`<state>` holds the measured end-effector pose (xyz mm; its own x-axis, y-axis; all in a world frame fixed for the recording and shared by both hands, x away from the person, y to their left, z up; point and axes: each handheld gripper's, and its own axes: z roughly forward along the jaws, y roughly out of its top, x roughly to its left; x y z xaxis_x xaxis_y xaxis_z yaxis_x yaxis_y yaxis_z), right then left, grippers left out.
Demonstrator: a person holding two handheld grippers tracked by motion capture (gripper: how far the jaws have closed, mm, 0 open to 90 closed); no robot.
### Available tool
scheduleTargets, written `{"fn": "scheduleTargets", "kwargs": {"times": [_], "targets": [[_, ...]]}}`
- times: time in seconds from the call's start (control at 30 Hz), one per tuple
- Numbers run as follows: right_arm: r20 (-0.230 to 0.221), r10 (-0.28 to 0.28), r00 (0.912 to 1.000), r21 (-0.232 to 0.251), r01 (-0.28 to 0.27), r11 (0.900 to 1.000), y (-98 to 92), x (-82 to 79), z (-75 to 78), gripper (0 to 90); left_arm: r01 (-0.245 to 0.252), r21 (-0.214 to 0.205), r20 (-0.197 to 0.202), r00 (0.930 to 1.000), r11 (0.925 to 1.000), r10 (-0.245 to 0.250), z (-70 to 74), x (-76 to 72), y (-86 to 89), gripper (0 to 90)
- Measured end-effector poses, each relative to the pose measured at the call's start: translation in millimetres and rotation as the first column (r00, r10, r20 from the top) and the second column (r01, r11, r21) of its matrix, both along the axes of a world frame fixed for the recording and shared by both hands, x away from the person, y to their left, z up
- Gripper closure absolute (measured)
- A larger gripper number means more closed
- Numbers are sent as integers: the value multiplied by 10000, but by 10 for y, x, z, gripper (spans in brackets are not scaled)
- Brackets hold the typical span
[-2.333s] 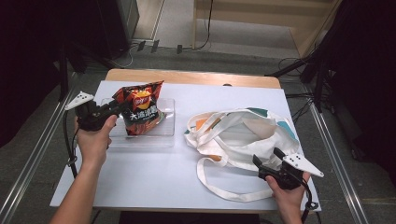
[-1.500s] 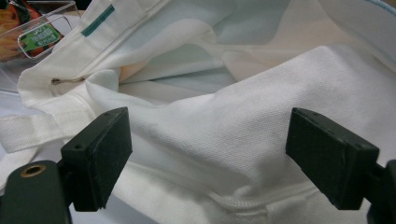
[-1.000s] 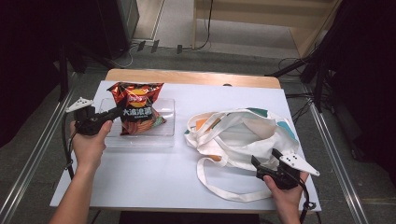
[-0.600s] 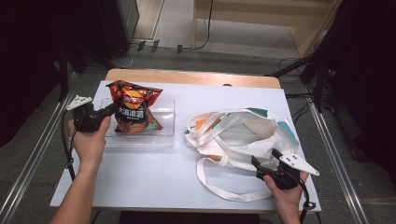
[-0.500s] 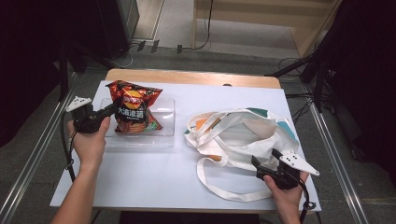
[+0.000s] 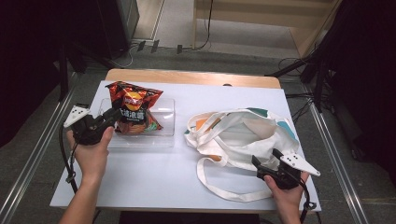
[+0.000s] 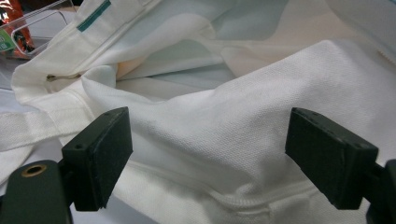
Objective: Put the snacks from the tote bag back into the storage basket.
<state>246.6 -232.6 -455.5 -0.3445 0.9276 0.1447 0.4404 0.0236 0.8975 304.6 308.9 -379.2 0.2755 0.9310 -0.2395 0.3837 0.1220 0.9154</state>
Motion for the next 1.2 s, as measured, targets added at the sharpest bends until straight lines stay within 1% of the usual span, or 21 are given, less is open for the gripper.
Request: {"fn": "scheduleTargets", "kwargs": {"times": [0.07, 0.17, 0.2, 0.23, 0.27, 0.3, 0.33, 0.4, 0.5, 0.57, 0.6, 0.63, 0.67, 0.77, 0.8, 0.87, 0.93, 1.03, 1.13, 1.17, 1.2], "targets": [[3, 4, 10000, 28, -4, 10000, 1, -3, 4, 151, 129, -31, 94, 9999, 9999, -128, -18, -37, -23, 689], [45, -5, 10000, 24, 5, 10000, -6, -7, 9, 151, 292, -48, 160, 9994, 9996, -291, -54, -84, -52, 615], [45, -5, 10000, 24, 5, 10000, -6, -7, 9, 151, 292, -48, 160, 9994, 9996, -291, -54, -84, -52, 582], [56, -17, 10000, 32, 17, 10000, -8, -8, 12, 151, 223, -44, 157, 9996, 9997, -223, -63, -97, -65, 582], [76, -2, 10000, 38, 2, 10000, -11, -8, 14, 151, 144, -7, 162, 9998, 9999, -144, -70, -114, -76, 521], [88, -10, 10000, 65, 9, 10000, -13, -9, 17, 151, 39, 157, 261, 9997, 9999, -44, -84, -152, -102, 424], [88, -10, 10000, 65, 9, 10000, -13, -9, 17, 151, 39, 157, 261, 9997, 9999, -44, -84, -152, -102, 379], [158, 0, 9999, 46, 0, 10000, -21, -8, 20, 151, 214, 291, 312, 9993, 9993, -223, -98, -205, -141, 314], [160, -15, 9999, 48, 14, 10000, -30, -12, 27, 151, 273, 588, 488, 9984, 9979, -302, -117, -285, -190, 230], [174, -14, 9998, 99, 13, 10000, -33, -17, 32, 150, 370, 668, 521, 9978, 9971, -405, -138, -349, -213, 176], [174, -14, 9998, 99, 13, 10000, -33, -17, 32, 150, 370, 668, 521, 9978, 9971, -405, -138, -349, -213, 147], [225, -1, 9997, 109, -1, 9999, -39, -20, 38, 151, 558, 728, 564, 9966, 9958, -600, -167, -410, -228, 137], [268, -1, 9996, 122, -2, 9999, -41, -22, 41, 150, 587, 837, 569, 9964, 9948, -636, -180, -440, -233, 134], [322, -11, 9995, 139, 6, 9999, -51, -27, 51, 150, 358, 877, 668, 9969, 9955, -418, -222, -516, -223, 78], [318, -32, 9995, 155, 27, 9999, -54, -29, 52, 150, 358, 877, 668, 9969, 9955, -418, -222, -516, -223, 58], [334, -53, 9994, 174, 47, 9998, -59, -31, 56, 150, 532, 802, 473, 9972, 9954, -571, -274, -529, -201, 0], [370, -60, 9993, 193, 53, 9998, -63, -35, 64, 150, 603, 799, 472, 9968, 9950, -642, -291, -542, -196, 0], [416, -79, 9991, 185, 71, 9998, -80, -40, 70, 150, 805, 908, 419, 9955, 9926, -845, -326, -597, -209, 0], [466, -133, 9988, 222, 122, 9997, -95, -39, 70, 150, 940, 921, 468, 9940, 9913, -986, -334, -632, -211, 0], [474, -143, 9988, 239, 132, 9996, -110, -46, 75, 149, 1050, 1007, 494, 9927, 9894, -1104, -339, -673, -204, 0], [474, -143, 9988, 239, 132, 9996, -110, -46, 75, 149, 1050, 1007, 494, 9927, 9894, -1104, -339, -673, -204, 0]]}}
